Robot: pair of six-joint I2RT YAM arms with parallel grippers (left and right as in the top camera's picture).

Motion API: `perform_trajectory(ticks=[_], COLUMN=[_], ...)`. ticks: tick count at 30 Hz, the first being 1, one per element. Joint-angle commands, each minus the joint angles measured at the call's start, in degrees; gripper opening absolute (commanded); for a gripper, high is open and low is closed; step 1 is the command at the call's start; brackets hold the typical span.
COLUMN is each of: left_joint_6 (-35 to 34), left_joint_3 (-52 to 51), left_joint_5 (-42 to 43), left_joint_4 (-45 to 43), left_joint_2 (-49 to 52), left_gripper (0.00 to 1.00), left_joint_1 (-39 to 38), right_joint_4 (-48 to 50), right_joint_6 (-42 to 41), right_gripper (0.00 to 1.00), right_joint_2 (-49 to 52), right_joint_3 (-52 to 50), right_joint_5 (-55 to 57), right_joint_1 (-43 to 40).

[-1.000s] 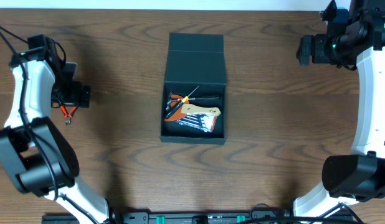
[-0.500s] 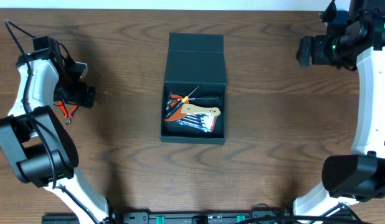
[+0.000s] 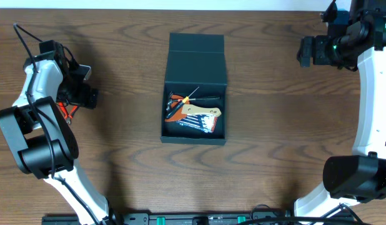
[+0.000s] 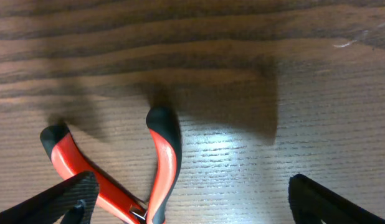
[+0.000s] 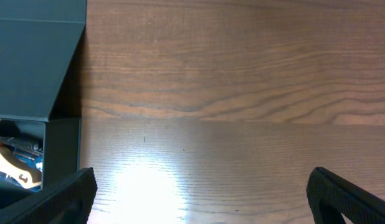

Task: Pack container
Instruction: 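Move the left gripper over the red-handled pliers, then lower the left gripper and close on the pliers handle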

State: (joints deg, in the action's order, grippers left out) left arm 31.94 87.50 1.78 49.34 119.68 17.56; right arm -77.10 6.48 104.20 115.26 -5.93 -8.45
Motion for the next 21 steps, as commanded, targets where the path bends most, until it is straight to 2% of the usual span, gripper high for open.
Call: perform_trajectory(ticks=[1, 4, 21], left_joint_6=[0.8, 0.8, 0.3], left_joint_3=[-0.2, -0.2, -0.2], left_joint_5=[0.8, 0.8, 0.6], left_joint_4=[-0.3, -0.6, -0.8], left_joint_2=[1.3, 1.5, 5.1], left_gripper=[0.89, 0.80, 0.76], left_joint_1=[0.1, 0.1, 1.1], right_joint_4=[-0.1, -0.1, -0.5], right_joint_6=[0.5, 0.5, 0.4], right_gripper=[0.99, 0.99, 0.99], right_joint_2=[0.2, 0.2, 0.2], right_joint_3=[-0.4, -0.4, -0.4], right_joint_5=[0.1, 0.1, 0.1], right_joint_1=[-0.1, -0.1, -0.1])
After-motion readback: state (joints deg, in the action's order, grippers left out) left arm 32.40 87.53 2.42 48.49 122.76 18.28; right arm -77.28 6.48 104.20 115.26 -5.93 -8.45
